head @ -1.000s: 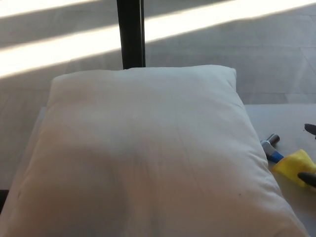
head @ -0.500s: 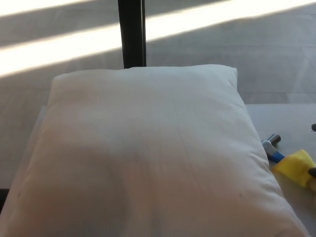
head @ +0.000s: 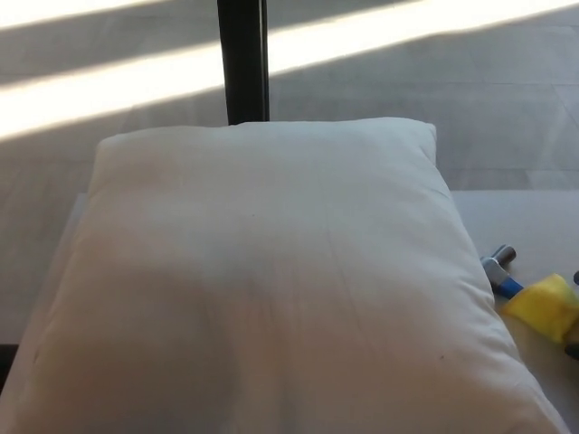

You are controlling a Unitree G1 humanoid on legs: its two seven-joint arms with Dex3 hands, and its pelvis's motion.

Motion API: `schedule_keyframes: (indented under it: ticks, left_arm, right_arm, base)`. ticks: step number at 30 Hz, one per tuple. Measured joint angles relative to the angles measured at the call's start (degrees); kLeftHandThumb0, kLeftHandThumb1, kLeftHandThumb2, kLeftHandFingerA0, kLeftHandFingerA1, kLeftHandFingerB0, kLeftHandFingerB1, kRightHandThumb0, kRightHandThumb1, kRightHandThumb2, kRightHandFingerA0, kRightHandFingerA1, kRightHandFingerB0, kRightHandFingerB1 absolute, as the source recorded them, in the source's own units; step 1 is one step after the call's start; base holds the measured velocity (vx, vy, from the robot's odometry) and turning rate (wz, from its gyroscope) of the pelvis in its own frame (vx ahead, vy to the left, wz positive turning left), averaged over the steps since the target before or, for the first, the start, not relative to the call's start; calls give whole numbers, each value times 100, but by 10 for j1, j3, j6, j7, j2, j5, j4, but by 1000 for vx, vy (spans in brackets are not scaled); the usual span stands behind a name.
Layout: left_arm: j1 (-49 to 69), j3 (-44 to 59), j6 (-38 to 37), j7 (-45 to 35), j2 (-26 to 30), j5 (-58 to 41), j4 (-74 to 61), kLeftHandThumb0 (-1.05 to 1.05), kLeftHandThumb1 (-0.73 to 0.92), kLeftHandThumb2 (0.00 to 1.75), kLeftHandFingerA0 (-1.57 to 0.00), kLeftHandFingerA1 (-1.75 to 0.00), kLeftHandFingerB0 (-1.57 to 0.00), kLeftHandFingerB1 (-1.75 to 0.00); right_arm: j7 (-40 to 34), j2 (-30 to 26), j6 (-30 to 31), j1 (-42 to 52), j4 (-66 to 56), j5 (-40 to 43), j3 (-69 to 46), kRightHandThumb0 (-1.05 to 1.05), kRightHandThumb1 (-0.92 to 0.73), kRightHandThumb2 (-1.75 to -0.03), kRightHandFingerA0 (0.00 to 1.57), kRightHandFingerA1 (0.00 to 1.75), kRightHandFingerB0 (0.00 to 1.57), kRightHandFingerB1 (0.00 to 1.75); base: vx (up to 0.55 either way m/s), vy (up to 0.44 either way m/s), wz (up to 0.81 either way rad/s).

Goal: A hammer is kept on the right hand side and a pillow is kept on the left hand side on the desk infront of the robot and the robot uses its right hand to pick up the hammer and makes a downward swinging motion to hit the pillow

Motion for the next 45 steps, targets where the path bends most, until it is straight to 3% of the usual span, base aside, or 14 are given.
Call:
schedule_keyframes:
  ticks: [1,3,4,7,9,11,12,16,27,35,39,40,41,45]
  left_arm:
    - [1,1,-1,-1,0,-1,0,-60,72,62,-78,-59,-61,-53]
    - [3,2,-2,-3,0,-4,-1,-60,72,61,-79,-59,-60,-52]
    - [3,3,-2,-3,0,-6,-2,-60,71,62,-80,-60,-60,-52]
    - [-1,4,-2,-3,0,-9,-3,-57,72,62,-81,-59,-60,-51]
    - [-2,3,-2,-3,0,-10,-3,-59,74,62,-76,-56,-60,-50]
    - [-2,-1,-3,-3,0,-9,-3,-58,75,62,-75,-56,-60,-50]
    - [-1,-4,-4,-3,0,-9,-3,-60,74,62,-77,-59,-61,-52]
    - [-2,-6,-6,-4,0,-9,-4,-57,73,62,-78,-59,-63,-55]
    - [-3,-11,-7,-3,0,-11,-4,-61,75,62,-73,-58,-59,-51]
    - [-4,-17,-9,-4,-1,-11,-4,-58,75,62,-78,-60,-58,-51]
    - [-7,-17,-9,-3,-1,-11,-3,-61,75,62,-77,-60,-63,-53]
    - [-7,-18,-9,-4,-1,-11,-3,-59,73,62,-79,-59,-65,-54]
    - [-7,-18,-9,-3,-1,-11,-3,-60,75,62,-75,-58,-65,-53]
    - [-7,-18,-9,-3,-1,-11,-3,-60,75,62,-75,-60,-67,-55]
  right_arm:
    - [4,1,4,0,4,-1,2,-76,-67,-61,0,42,10,25]
    - [17,9,20,-2,19,-5,5,-75,-65,-61,2,48,11,24]
    - [21,11,26,-6,30,-6,5,-78,-50,-88,0,44,7,25]
    - [25,17,45,-15,53,-8,-1,-74,-59,-58,6,61,12,31]
    - [26,20,54,-16,56,-10,-1,-38,-34,-94,4,55,0,51]
    - [25,24,60,-16,56,-12,0,-68,-46,-82,29,67,6,42]
    - [22,26,62,-16,56,-16,4,-51,-46,-78,83,112,18,45]
    - [-22,34,50,-12,76,-35,15,-28,-60,-61,86,144,38,39]
    - [-173,56,3,2,136,-77,35,-37,-55,-60,84,158,84,56]
    - [-248,50,-38,18,143,-89,58,-27,-79,-75,85,169,79,98]
    - [-273,41,-58,21,148,-92,68,-34,-77,-71,89,170,84,90]
    - [-279,37,-66,22,149,-94,72,-36,-49,-96,117,132,81,88]
    - [-283,34,-74,24,149,-94,74,-31,-61,-69,89,162,83,67]
    - [-294,23,-103,27,148,-92,72,-29,-65,-84,93,146,76,52]
  base:
    - [0,0,0]
    - [0,0,0]
    - [0,0,0]
    - [0,0,0]
    - [0,0,0]
    - [0,0,0]
    - [0,0,0]
    - [0,0,0]
    - [0,0,0]
    - [0,0,0]
    - [0,0,0]
    - [0,0,0]
    - [0,0,0]
    - [0,0,0]
